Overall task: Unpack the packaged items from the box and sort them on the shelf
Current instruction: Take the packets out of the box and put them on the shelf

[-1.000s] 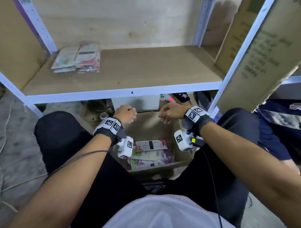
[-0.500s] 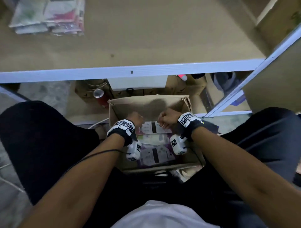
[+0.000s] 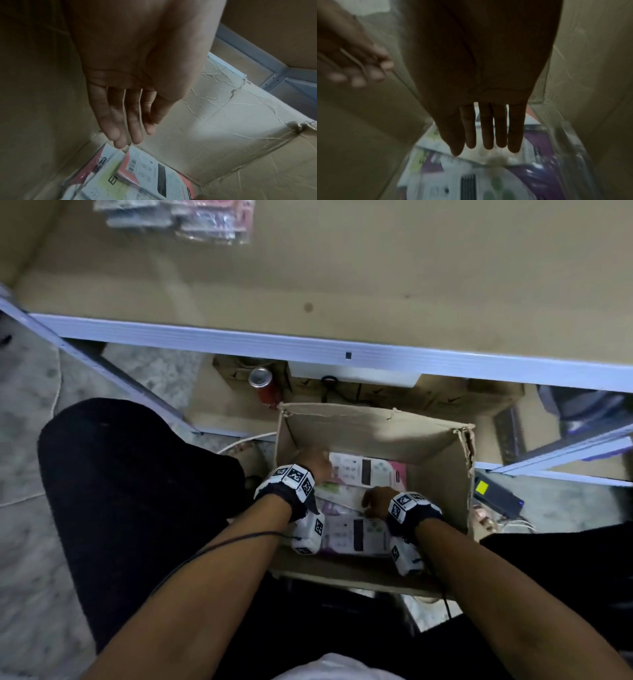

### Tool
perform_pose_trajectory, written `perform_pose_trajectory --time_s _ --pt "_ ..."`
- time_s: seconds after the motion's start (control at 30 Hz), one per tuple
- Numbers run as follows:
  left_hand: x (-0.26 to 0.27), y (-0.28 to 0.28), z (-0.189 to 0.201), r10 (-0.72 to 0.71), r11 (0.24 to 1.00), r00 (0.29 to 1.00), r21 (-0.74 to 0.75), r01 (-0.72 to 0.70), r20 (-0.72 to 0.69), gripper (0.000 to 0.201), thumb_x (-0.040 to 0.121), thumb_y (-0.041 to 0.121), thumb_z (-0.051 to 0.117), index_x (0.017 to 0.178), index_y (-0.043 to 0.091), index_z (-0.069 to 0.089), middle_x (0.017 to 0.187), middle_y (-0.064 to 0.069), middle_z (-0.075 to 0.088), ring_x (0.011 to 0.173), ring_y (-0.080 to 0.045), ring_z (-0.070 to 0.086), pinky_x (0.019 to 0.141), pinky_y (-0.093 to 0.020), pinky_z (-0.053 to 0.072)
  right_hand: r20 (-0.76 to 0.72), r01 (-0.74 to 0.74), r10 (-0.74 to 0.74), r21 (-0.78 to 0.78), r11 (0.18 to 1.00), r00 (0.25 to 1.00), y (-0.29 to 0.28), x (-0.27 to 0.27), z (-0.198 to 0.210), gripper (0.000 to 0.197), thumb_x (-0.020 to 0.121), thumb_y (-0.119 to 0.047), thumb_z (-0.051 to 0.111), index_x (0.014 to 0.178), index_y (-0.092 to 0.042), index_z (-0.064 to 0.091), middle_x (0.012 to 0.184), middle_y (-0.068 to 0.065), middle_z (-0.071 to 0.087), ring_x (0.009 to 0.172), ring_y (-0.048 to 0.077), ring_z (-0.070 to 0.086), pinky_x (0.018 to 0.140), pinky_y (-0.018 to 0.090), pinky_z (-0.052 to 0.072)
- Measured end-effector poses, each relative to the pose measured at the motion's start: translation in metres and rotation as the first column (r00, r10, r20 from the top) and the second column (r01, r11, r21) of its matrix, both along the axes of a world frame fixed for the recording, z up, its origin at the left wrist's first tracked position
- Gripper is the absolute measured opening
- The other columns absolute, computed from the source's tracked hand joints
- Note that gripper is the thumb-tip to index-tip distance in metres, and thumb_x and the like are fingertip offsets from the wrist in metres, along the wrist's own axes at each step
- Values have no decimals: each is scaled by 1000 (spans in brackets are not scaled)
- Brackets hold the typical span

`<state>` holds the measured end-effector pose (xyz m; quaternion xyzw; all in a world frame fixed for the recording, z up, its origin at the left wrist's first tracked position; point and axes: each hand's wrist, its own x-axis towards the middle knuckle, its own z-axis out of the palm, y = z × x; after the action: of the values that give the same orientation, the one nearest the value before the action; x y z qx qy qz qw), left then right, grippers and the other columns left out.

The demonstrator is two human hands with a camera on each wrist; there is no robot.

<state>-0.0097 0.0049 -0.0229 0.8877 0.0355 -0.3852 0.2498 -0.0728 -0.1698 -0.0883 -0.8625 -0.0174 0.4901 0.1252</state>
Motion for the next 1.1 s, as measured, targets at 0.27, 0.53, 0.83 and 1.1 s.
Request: perform_pose_trajectory --time_s 0.27,0.53,0.83,1.1 --pt "-1 2 -4 -44 999 999 32 44 -8 37 103 18 42 114 -7 67 124 -25 64 113 -39 61 95 -41 50 -108 -54 50 -31 998 993 14 -17 -24 69 92 -14 70 151 -5 35 156 17 36 142 33 39 115 43 36" --pt "-4 13 -13 -107 993 994 57 106 13 38 102 27 44 106 -1 70 120 -18 67 109 -33 62 97 -38 50 -114 -115 110 -35 993 987 25 -16 -19 69 90 -15 71 150 -7 37 152 20 41 137 36 46 109 49 43" --pt "-6 5 -14 -181 982 984 64 180 5 35 101 23 46 117 3 69 133 -15 62 119 -33 59 103 -42 48 -76 -230 225 -60 971 971 23 -23 -13 84 74 -7 84 146 -9 40 141 18 47 127 35 53 102 46 50" --pt "-8 2 -17 -149 988 988 41 148 36 35 100 23 47 113 0 71 123 -16 67 111 -32 64 99 -41 52 -17 -145 144 -94 985 989 24 -15 -25 50 87 -14 72 132 1 54 134 20 57 124 32 58 102 41 50"
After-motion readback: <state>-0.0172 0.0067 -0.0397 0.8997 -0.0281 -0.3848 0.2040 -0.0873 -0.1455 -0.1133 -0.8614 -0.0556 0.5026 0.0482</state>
